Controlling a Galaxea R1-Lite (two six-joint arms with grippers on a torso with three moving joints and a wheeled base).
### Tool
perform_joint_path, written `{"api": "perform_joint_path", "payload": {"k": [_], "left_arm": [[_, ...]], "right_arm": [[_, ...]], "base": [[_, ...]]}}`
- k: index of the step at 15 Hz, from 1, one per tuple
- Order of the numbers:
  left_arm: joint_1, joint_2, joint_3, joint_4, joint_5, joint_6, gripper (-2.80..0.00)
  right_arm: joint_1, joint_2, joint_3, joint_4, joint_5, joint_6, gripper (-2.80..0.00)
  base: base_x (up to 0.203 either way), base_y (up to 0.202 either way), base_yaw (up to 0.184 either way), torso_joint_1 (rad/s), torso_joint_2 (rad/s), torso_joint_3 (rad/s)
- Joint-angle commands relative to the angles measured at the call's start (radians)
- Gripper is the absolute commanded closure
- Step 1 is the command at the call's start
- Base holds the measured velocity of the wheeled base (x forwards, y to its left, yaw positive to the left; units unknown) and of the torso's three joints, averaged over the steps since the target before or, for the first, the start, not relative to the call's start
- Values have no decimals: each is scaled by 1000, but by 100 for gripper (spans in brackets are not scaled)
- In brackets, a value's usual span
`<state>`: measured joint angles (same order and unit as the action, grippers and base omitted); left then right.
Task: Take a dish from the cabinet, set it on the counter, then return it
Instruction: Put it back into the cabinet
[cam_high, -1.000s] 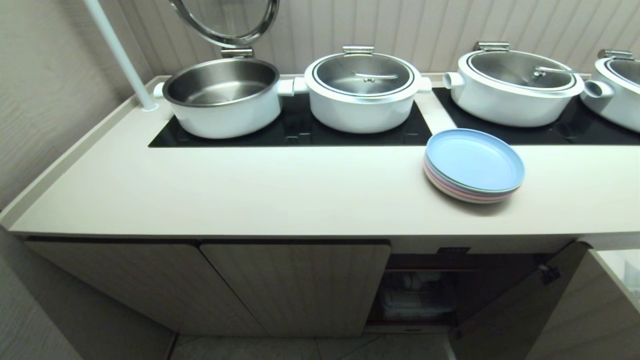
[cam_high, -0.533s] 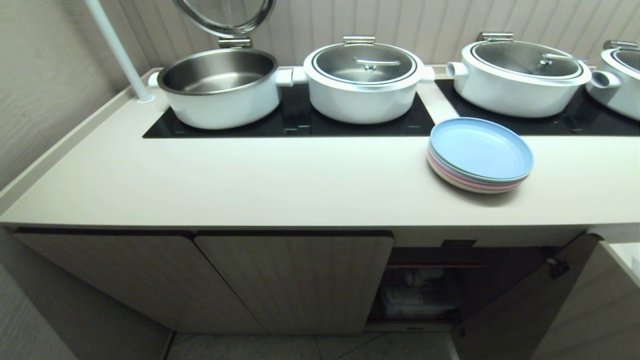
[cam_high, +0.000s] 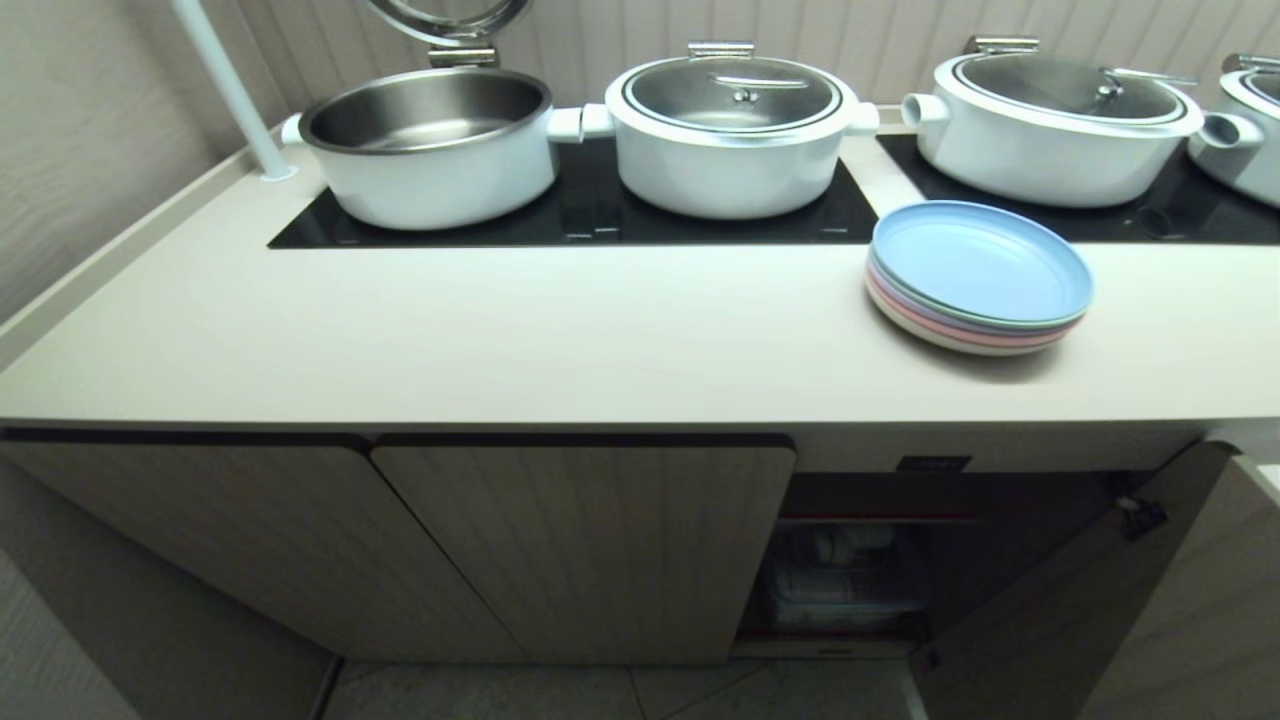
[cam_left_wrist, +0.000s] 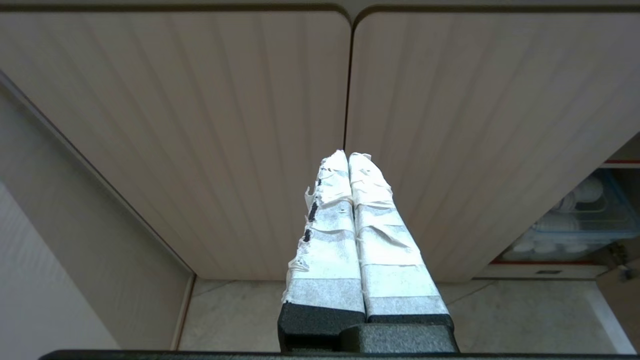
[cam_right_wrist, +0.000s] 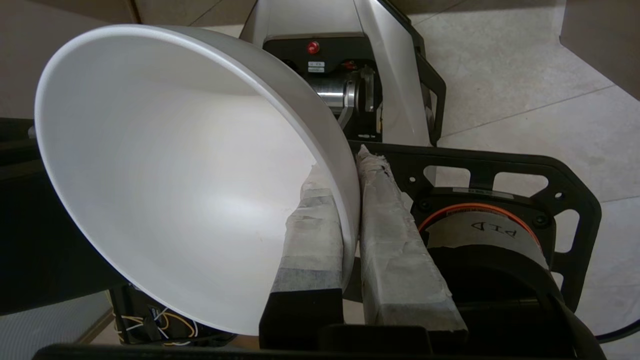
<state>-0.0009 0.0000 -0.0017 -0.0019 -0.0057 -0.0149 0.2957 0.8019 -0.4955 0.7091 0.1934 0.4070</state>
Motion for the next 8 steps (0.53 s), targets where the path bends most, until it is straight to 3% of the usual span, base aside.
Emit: {"api": "perform_joint_path", "payload": {"k": [1, 8], "left_arm": [[1, 0, 0, -1, 0, 0, 0], [1, 0, 0, -1, 0, 0, 0]], "right_arm": [[-1, 1, 0, 5, 1, 3, 0], [-1, -1, 2, 7, 1, 3, 0]], "base": [[0, 0, 0, -174, 369, 204], [0, 0, 0, -244, 524, 282]]}}
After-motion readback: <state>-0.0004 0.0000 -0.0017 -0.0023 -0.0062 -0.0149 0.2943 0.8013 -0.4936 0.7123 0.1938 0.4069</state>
